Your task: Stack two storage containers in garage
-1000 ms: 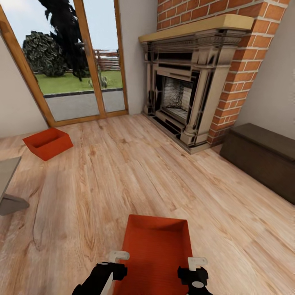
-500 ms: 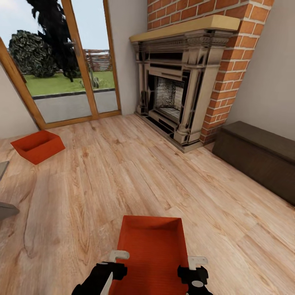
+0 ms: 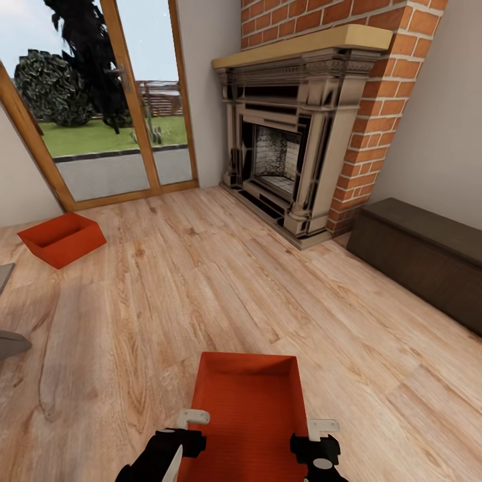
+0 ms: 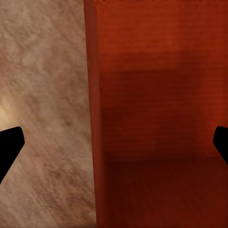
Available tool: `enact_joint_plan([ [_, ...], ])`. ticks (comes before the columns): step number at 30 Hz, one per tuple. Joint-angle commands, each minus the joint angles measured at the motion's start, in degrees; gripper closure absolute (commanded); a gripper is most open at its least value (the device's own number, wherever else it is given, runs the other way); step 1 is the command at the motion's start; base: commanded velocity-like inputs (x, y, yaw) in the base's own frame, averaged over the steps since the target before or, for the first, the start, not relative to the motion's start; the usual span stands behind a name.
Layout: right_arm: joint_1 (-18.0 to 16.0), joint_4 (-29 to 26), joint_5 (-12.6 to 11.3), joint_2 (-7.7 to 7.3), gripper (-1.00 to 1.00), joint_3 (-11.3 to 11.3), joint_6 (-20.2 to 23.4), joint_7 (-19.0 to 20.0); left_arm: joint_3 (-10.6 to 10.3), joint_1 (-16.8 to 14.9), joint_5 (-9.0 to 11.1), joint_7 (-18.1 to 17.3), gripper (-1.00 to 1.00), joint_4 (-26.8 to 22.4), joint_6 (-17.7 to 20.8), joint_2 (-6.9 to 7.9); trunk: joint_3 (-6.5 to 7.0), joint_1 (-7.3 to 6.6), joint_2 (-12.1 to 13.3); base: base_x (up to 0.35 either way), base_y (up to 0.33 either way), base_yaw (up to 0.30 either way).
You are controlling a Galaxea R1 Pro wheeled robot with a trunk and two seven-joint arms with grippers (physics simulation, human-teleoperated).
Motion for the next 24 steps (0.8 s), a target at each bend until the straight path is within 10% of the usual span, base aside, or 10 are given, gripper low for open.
enact_joint_plan([
  [1,-0.05,-0.05,-0.49,-0.05,-1.0,0.48,0.03,-0.44,0.12,-0.01,-0.52,-0.05,-1.0,-0.09,0.28,-0.07,-0.05,-0.01,-0.02,0.0,0.0,0.0],
  [24,-0.05,-0.05,-0.49,-0.05,-1.0,0.48,0.03,-0.36,0.13,-0.01,-0.47,-0.05,-1.0,-0.19,0.34,-0.2,-1.66,1.97,-3.63,0.0,0.0,0.0],
])
